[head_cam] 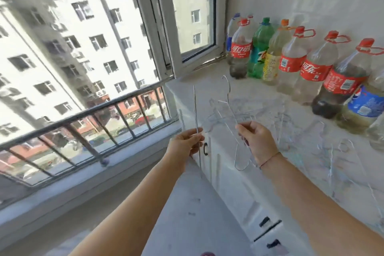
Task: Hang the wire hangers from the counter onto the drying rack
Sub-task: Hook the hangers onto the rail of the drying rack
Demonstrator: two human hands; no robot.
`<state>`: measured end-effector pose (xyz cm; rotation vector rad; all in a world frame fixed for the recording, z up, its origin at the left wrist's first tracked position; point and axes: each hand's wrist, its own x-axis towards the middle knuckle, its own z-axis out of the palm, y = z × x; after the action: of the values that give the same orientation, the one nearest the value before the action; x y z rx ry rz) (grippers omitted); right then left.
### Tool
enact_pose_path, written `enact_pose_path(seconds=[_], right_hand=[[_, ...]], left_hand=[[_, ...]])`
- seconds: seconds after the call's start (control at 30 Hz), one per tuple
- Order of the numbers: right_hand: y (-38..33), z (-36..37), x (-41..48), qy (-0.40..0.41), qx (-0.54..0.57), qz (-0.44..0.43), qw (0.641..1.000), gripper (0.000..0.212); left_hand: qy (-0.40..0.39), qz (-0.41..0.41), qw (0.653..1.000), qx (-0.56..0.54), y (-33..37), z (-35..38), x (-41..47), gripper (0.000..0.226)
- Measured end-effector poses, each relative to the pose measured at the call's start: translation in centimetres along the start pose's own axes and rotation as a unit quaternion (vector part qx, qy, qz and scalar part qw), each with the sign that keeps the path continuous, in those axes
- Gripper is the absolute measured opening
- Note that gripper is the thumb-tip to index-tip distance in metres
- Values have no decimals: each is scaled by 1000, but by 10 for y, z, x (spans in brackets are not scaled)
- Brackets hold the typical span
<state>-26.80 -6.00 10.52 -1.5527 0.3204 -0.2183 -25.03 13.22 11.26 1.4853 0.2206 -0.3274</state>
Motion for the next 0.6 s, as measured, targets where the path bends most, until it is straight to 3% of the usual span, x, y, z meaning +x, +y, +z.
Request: enact_pose_path(seconds=[0.3,0.6], right_hand=[[-7,126,-84,-241,46,24,969,5],[-32,276,-238,-458,112,88,878,9]], left_hand=[[196,27,976,-94,-27,-149,-117,16],[362,72,915,-163,-45,-291,-284,16]])
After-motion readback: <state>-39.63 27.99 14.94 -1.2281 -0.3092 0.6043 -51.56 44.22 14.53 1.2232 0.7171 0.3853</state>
